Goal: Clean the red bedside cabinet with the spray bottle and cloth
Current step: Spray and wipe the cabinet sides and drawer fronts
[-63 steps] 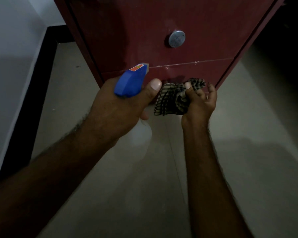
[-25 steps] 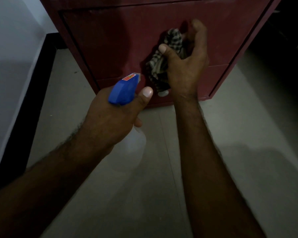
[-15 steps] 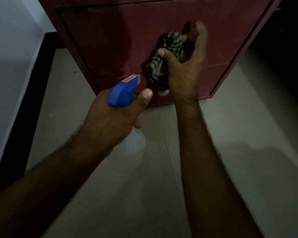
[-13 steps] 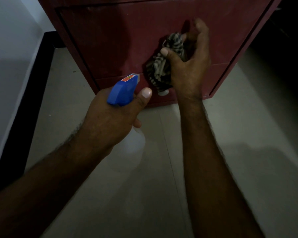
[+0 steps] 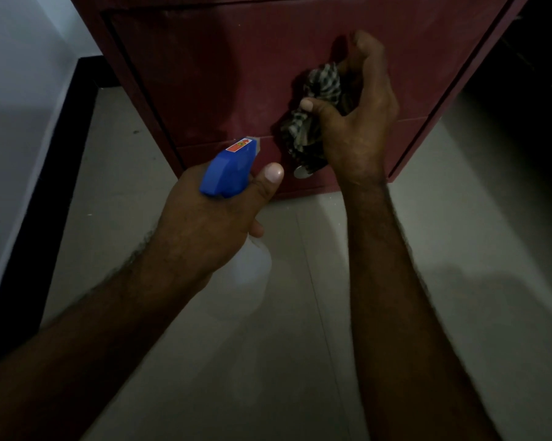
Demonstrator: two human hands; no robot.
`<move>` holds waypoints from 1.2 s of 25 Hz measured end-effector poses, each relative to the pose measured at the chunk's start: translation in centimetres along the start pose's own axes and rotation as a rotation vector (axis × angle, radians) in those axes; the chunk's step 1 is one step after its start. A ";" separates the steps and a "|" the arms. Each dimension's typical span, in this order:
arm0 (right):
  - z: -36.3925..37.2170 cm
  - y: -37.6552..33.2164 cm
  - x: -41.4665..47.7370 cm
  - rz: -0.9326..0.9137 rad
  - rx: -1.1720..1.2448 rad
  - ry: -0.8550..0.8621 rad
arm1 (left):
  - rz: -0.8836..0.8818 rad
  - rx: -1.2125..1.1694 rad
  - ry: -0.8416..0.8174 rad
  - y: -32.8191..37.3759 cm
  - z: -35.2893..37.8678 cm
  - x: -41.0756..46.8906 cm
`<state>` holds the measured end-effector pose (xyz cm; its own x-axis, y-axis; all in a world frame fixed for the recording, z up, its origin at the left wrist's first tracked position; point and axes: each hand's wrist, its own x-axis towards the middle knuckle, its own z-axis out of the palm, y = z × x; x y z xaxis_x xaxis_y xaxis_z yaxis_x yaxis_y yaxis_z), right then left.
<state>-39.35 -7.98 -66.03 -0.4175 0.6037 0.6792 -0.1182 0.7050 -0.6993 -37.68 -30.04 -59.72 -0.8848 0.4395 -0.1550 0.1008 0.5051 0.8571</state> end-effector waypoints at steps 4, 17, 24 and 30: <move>-1.3 0.0 0.9 0.005 0.029 -0.002 | 0.011 -0.026 0.003 0.1 0.2 0.0; -1.6 -2.3 2.2 -0.135 -0.119 -0.150 | 0.004 -0.019 -0.003 0.1 0.1 0.0; 1.9 -3.5 -0.8 0.582 0.538 0.320 | 0.026 -0.059 -0.020 0.0 0.1 -0.2; 2.0 -2.1 -1.4 0.195 0.088 0.134 | 0.000 -0.077 0.028 -0.6 -0.3 0.3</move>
<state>-40.28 -11.05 -65.93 -0.3180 0.7728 0.5492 -0.1277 0.5391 -0.8325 -38.17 -30.45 -60.17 -0.8973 0.4178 -0.1423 0.0661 0.4460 0.8926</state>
